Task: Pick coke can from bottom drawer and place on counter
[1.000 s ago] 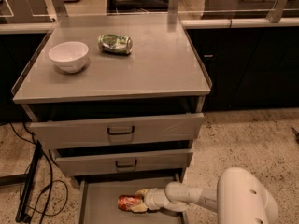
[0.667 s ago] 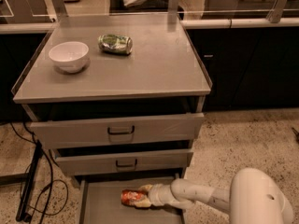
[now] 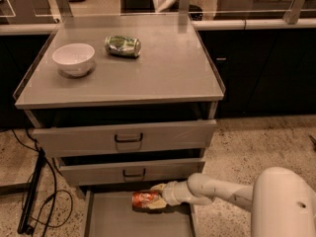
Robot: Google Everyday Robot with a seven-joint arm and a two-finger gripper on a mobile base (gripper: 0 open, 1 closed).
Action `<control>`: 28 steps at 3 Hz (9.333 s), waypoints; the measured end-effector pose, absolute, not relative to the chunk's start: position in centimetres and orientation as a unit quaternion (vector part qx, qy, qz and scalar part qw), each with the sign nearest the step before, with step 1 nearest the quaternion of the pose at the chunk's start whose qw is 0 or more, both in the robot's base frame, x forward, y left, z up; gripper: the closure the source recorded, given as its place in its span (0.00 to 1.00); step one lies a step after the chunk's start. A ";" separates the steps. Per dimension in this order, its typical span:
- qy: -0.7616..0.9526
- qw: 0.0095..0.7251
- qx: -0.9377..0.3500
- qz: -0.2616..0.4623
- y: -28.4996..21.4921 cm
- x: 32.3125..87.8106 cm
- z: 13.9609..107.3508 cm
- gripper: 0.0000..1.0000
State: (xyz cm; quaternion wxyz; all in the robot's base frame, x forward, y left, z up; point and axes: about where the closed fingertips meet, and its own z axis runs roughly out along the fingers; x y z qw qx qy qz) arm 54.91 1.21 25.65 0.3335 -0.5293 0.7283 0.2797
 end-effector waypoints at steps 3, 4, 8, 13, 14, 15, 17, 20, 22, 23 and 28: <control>0.683 0.288 -0.598 0.305 -0.7 54.5 31.3 1.00; 0.683 0.288 -0.598 0.305 -0.7 54.5 31.3 1.00; 0.709 0.398 -0.546 0.202 -2.7 37.1 30.1 1.00; 0.702 0.391 -0.586 0.103 -4.0 38.7 43.1 1.00; 0.683 0.400 -0.607 0.065 -4.2 41.4 47.0 1.00; 0.683 0.400 -0.607 0.065 -4.2 41.4 47.0 1.00; 0.679 0.400 -0.616 0.009 -5.8 42.1 54.7 1.00; 0.662 0.412 -0.621 -0.073 -8.5 48.5 67.5 1.00; 0.660 0.425 -0.615 -0.071 -8.0 49.4 69.9 1.00; 0.648 0.440 -0.614 -0.096 -8.0 50.2 74.3 1.00; 0.611 0.548 -0.569 0.049 -5.8 48.2 83.7 1.00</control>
Offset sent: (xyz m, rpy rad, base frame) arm -0.0014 -0.0251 0.0614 -0.0379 0.0196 0.1927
